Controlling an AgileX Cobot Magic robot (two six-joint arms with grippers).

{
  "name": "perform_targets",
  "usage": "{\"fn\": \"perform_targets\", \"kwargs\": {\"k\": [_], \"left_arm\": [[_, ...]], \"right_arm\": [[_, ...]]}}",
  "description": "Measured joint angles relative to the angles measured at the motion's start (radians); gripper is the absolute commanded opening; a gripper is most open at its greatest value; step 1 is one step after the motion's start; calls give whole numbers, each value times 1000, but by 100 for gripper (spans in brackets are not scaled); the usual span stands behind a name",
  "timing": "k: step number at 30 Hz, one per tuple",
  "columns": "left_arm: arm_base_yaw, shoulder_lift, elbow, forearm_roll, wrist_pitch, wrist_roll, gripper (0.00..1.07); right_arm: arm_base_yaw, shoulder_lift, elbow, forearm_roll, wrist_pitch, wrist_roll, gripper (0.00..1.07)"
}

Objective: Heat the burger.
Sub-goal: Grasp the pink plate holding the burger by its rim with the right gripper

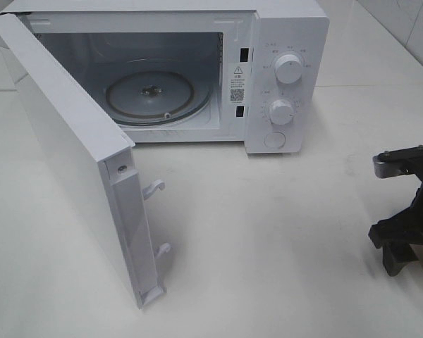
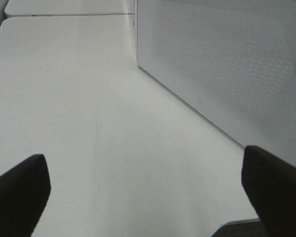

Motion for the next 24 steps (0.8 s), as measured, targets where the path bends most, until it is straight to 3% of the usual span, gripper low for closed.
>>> {"fn": "perform_targets", "kwargs": {"k": [6,11,13,14,16,17,18,19,24], "left_arm": [[0,0,0,0,0,0,98],[0,0,0,0,0,0,98],[0,0,0,0,0,0,98],[0,0,0,0,0,0,98],[0,0,0,0,0,0,98],[0,0,0,0,0,0,98],[0,0,0,0,0,0,98],[0,0,0,0,0,0,98],[0,0,0,0,0,0,98]], "right_arm": [[0,37,18,-6,-31,6,80],[-1,42,24,-8,-53,13,71],[-1,42,24,-23,-55,34,56],[-1,42,24,-23,-55,34,56],[-1,42,24,-80,-46,103,27],[-1,42,24,-80,-46,103,27],[-1,42,24,-93,-42,117,18],[-1,42,24,-117,-34,141,3],[-1,39,24,-128,-5,166,0]]}}
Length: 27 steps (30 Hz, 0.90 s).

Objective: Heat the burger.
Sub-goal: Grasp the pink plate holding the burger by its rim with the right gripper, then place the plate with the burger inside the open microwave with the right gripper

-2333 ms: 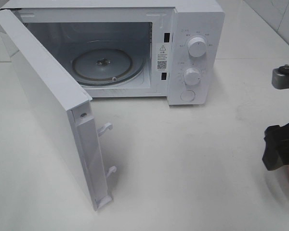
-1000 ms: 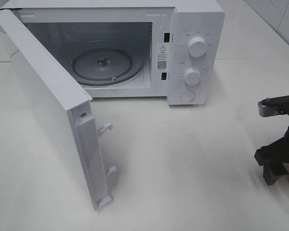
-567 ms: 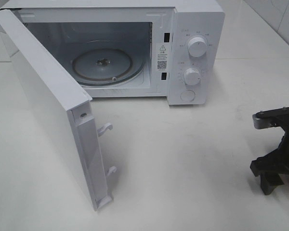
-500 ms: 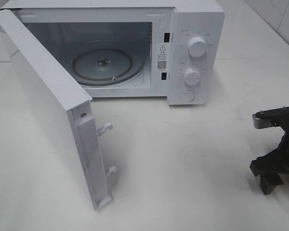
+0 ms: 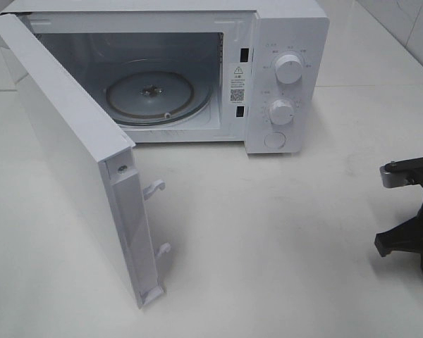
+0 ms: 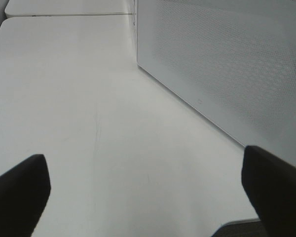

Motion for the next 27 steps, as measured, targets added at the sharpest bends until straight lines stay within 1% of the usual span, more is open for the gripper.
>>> {"fn": "perform_targets", "kwargs": {"k": [11,14,15,18,20,27], "left_arm": [[0,0,0,0,0,0,98],[0,0,0,0,0,0,98],[0,0,0,0,0,0,98],[0,0,0,0,0,0,98],[0,0,0,0,0,0,98],[0,0,0,0,0,0,98]], "right_arm": [[0,-18,0,-24,28,11,0],[21,-33,0,-69,52,53,0],[46,-39,0,-111,76,93,0],[61,-42,0,-129,84,111,0],[117,-46,4,-183,121,171,0],[163,-46,4,-217,154,206,0]]}}
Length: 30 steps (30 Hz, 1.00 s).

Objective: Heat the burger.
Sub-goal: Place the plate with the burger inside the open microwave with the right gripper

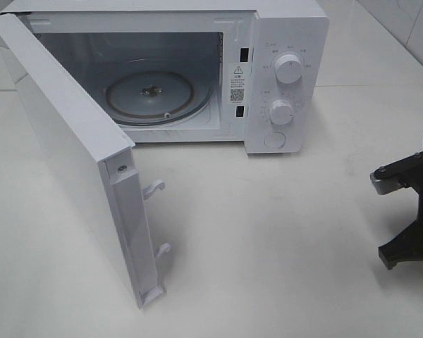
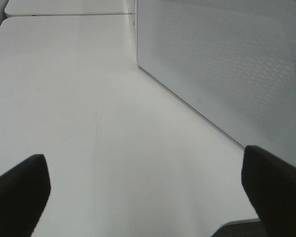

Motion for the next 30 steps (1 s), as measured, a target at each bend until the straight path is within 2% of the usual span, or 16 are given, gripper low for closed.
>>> {"fn": "perform_targets", "kwargs": {"k": [12,30], "left_arm": [[0,0,0,0,0,0,98],[0,0,0,0,0,0,98]], "right_arm": [[94,-11,0,-38,69,28,0],[228,-252,3,-33,235,-6,0]]}}
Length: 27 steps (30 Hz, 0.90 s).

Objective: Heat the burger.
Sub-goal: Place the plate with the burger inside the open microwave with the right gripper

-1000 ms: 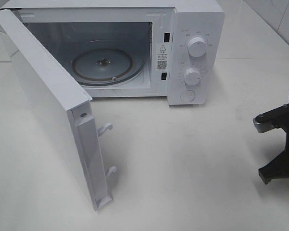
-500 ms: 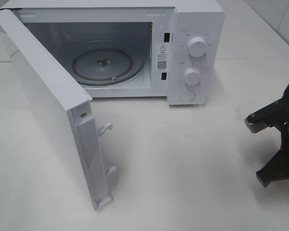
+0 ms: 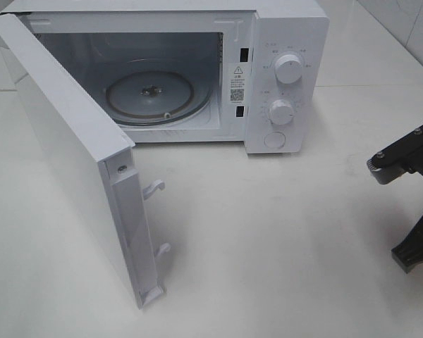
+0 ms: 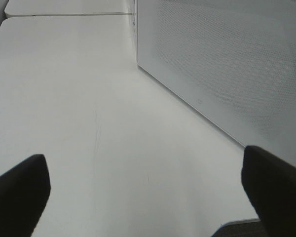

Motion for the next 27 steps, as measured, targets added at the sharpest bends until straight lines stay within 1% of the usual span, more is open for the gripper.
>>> {"fn": "perform_targets", "kwargs": {"k": [2,4,7,9,14,16,17,19,21,22,25,27], "left_arm": [[0,0,0,0,0,0,98],[0,0,0,0,0,0,98],[0,0,0,0,0,0,98],[0,0,0,0,0,0,98],[0,0,0,0,0,0,98],[0,0,0,0,0,0,98],[0,0,0,0,0,0,98],[0,0,0,0,0,0,98],[0,0,0,0,0,0,98],[0,0,0,0,0,0,98],[0,0,0,0,0,0,98],[0,0,0,0,0,0,98]], "right_arm": [[8,-11,5,0,0,-1,0],[48,-52,38,5,3,-4,0],[57,-61,48,9,2,-4,0],[101,-105,79,30,11,-4,0],[129,-132,88,34,25,-5,0],[180,-158,88,32,54,-23,0],[180,-158,88,32,54,-23,0],[225,-165,88,28,69,-46,0],[239,-167,88,28,72,-53,0],[271,-167,88,27,74,-76,0],[288,-167,88,26,74,-84,0],[340,-167,88,14,74,-107,0]]}}
